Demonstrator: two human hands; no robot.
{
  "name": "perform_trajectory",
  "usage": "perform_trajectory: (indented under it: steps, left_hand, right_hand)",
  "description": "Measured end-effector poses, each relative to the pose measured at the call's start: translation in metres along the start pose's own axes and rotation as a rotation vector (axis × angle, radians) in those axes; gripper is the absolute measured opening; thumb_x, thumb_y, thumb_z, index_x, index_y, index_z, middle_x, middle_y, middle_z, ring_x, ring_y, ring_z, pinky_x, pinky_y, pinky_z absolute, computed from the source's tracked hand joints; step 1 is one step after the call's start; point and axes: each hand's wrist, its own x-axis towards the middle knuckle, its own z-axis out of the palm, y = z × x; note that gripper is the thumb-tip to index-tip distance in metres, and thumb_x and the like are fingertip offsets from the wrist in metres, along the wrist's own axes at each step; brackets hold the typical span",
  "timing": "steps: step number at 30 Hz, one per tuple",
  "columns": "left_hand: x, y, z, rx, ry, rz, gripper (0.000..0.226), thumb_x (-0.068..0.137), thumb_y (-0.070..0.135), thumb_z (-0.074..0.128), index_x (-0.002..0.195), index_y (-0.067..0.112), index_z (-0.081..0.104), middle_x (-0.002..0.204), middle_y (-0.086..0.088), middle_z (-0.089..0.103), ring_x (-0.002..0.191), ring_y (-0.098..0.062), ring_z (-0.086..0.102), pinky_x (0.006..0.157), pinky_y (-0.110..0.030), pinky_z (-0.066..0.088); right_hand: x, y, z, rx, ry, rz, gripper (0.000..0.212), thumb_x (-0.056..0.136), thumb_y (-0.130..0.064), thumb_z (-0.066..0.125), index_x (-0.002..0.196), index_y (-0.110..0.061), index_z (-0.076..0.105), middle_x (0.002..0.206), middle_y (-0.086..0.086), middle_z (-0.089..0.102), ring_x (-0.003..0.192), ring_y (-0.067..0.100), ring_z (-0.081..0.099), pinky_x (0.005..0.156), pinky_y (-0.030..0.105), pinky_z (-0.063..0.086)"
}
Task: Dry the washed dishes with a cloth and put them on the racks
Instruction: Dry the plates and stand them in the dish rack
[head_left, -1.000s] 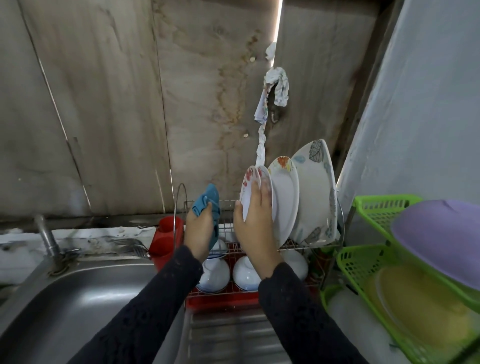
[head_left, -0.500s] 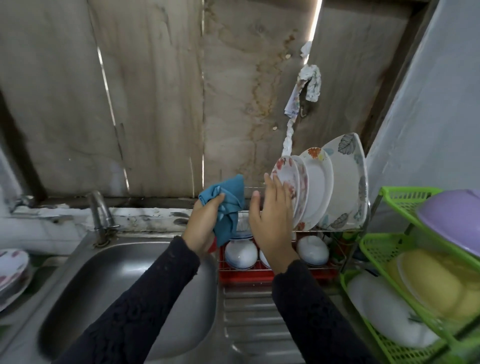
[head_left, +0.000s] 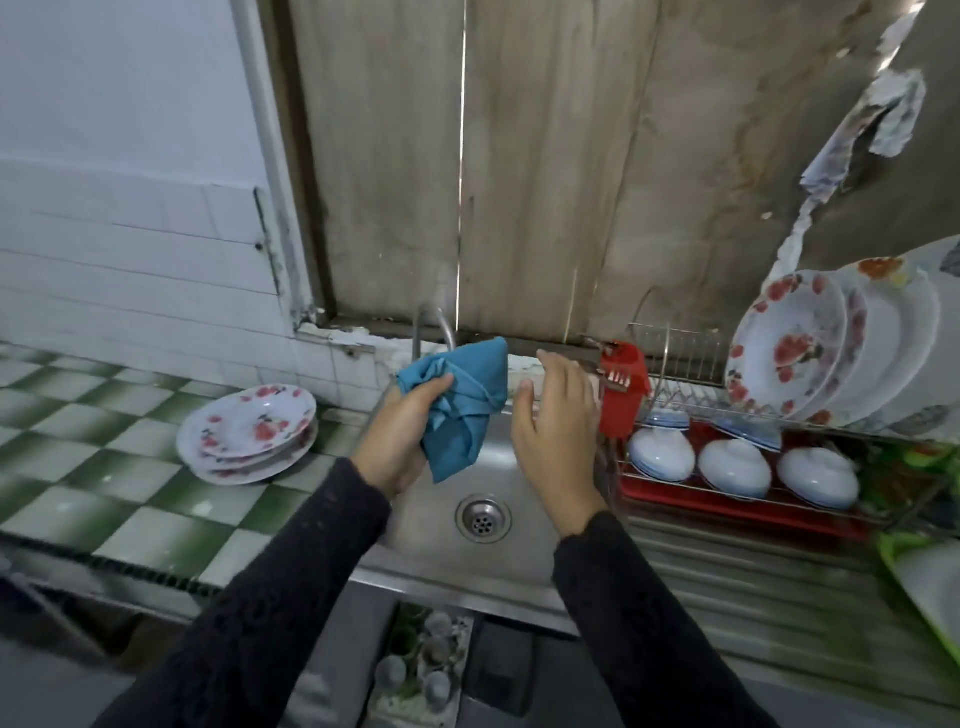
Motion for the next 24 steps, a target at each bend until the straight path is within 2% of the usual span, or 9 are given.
perform_trajectory:
  steps: [3, 6, 10, 13, 16, 19, 21, 24]
  left_hand:
    - [-0.011, 0.008, -0.04, -0.007, 0.119, 0.022, 0.022, 0.099, 0.011, 0.054, 0.12, 0.009, 0.061, 0.105, -0.012, 0.072, 0.091, -0.022, 0.07, 0.08, -0.033, 0.057]
    - [-0.023, 0.013, -0.081, -0.003, 0.211, 0.047, 0.016, 0.099, 0.009, 0.053, 0.111, 0.012, 0.063, 0.098, -0.008, 0.073, 0.086, -0.02, 0.071, 0.079, -0.033, 0.057]
    - [-0.033, 0.02, -0.133, 0.013, 0.34, 0.071, 0.014, 0.1, 0.01, 0.052, 0.11, 0.014, 0.061, 0.101, -0.009, 0.071, 0.088, -0.021, 0.068, 0.079, -0.034, 0.056]
    - [-0.038, 0.02, -0.169, 0.032, 0.432, 0.092, 0.013, 0.101, 0.013, 0.052, 0.109, 0.018, 0.06, 0.104, -0.008, 0.069, 0.09, -0.02, 0.067, 0.078, -0.033, 0.054]
    - [-0.038, 0.018, -0.208, 0.06, 0.59, 0.095, 0.011, 0.1, 0.014, 0.054, 0.102, 0.023, 0.059, 0.103, -0.008, 0.067, 0.087, -0.02, 0.065, 0.077, -0.033, 0.053]
    - [-0.026, 0.018, -0.251, 0.139, 0.73, 0.099, 0.011, 0.1, 0.018, 0.053, 0.107, 0.023, 0.059, 0.105, -0.01, 0.065, 0.089, -0.024, 0.063, 0.078, -0.037, 0.052]
    - [-0.016, 0.022, -0.274, 0.174, 0.759, 0.107, 0.015, 0.101, 0.017, 0.05, 0.115, 0.019, 0.056, 0.095, -0.007, 0.063, 0.08, -0.02, 0.06, 0.068, -0.031, 0.052]
    - [0.009, 0.032, -0.308, 0.201, 0.79, 0.072, 0.015, 0.103, 0.018, 0.047, 0.116, 0.017, 0.054, 0.087, -0.003, 0.058, 0.071, -0.014, 0.056, 0.058, -0.023, 0.049]
  right_hand:
    - [-0.017, -0.024, 0.028, 0.024, -0.077, -0.016, 0.048, 0.099, -0.034, 0.034, 0.133, -0.008, 0.055, 0.132, 0.009, 0.057, 0.127, 0.028, 0.049, 0.109, 0.049, 0.041]
    - [-0.031, -0.046, 0.058, 0.094, -0.167, -0.036, 0.042, 0.101, -0.028, 0.041, 0.135, -0.008, 0.053, 0.136, 0.009, 0.055, 0.13, 0.024, 0.046, 0.113, 0.04, 0.037]
    - [-0.042, -0.078, 0.097, 0.19, -0.33, -0.061, 0.037, 0.104, -0.02, 0.048, 0.138, -0.008, 0.05, 0.137, 0.009, 0.054, 0.127, 0.021, 0.046, 0.103, 0.024, 0.033]
    - [-0.052, -0.096, 0.127, 0.207, -0.411, -0.053, 0.037, 0.105, -0.023, 0.047, 0.138, -0.008, 0.05, 0.132, 0.011, 0.058, 0.122, 0.024, 0.054, 0.097, 0.032, 0.045]
    - [-0.067, -0.113, 0.159, 0.274, -0.515, 0.002, 0.039, 0.104, -0.023, 0.048, 0.14, -0.009, 0.049, 0.135, 0.013, 0.057, 0.124, 0.027, 0.053, 0.098, 0.036, 0.045]
    - [-0.08, -0.125, 0.197, 0.354, -0.612, 0.107, 0.037, 0.104, -0.024, 0.047, 0.14, -0.013, 0.048, 0.137, 0.009, 0.056, 0.124, 0.023, 0.052, 0.094, 0.024, 0.038]
    - [-0.081, -0.131, 0.22, 0.402, -0.66, 0.185, 0.036, 0.105, -0.022, 0.047, 0.14, -0.012, 0.048, 0.139, 0.006, 0.053, 0.122, 0.015, 0.049, 0.091, 0.016, 0.031]
    - [-0.075, -0.14, 0.269, 0.464, -0.699, 0.314, 0.028, 0.106, -0.019, 0.046, 0.132, -0.013, 0.051, 0.124, -0.001, 0.053, 0.114, 0.01, 0.047, 0.081, 0.011, 0.03]
